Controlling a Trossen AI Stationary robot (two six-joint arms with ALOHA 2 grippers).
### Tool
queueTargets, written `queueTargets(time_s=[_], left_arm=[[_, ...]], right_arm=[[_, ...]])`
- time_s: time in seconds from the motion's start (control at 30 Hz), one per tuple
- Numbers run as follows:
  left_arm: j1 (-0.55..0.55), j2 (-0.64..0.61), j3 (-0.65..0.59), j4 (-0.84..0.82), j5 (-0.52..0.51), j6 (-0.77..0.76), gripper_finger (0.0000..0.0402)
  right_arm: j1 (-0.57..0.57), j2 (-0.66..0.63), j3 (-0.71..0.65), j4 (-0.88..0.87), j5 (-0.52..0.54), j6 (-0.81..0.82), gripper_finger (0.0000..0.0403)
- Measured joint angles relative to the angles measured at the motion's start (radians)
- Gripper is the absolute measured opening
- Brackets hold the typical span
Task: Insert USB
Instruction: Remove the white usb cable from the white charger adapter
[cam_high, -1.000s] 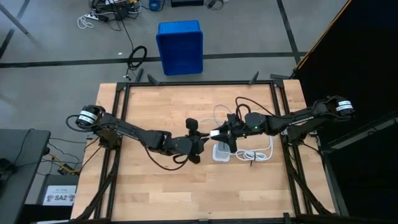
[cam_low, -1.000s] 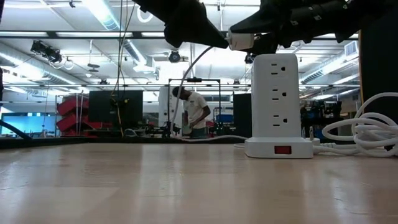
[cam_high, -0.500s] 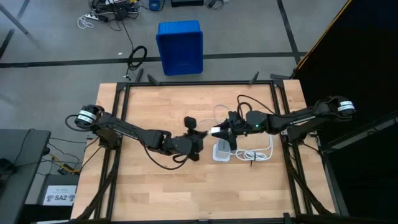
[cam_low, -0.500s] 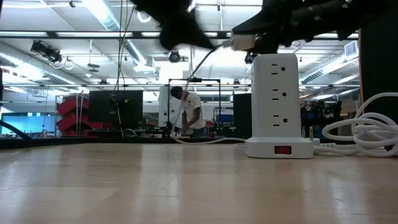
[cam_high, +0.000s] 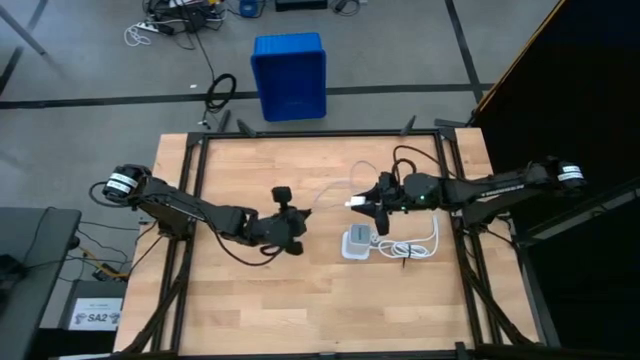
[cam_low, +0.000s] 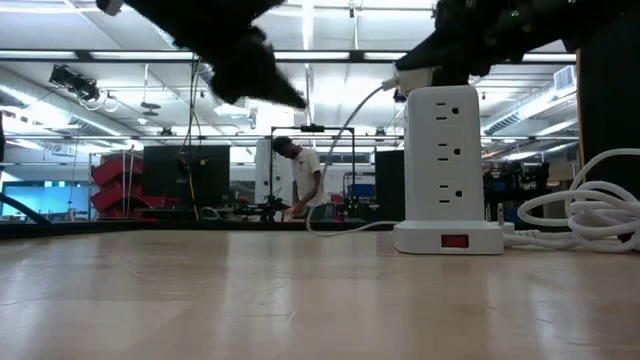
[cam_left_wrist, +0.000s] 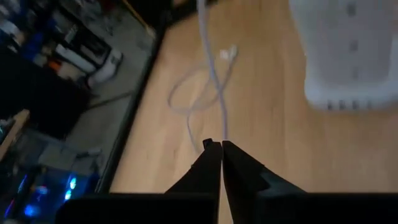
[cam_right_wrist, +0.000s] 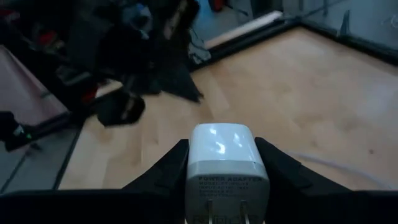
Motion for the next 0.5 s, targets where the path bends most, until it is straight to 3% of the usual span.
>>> queueTargets(time_s=[0.17, 0.5], left_arm=[[0.014, 0.036, 0.01, 0.237, 0.045, 0.134, 0.0035], [0.052, 0.146, 0.037, 0.405, 0.106, 0.195, 0.0157]], right_arm=[[0.0, 0.046, 0.0, 0.067, -0.014, 0.011, 0.0111], [0.0, 0.115, 0.0, 0.161, -0.06, 0.032, 0.0111]])
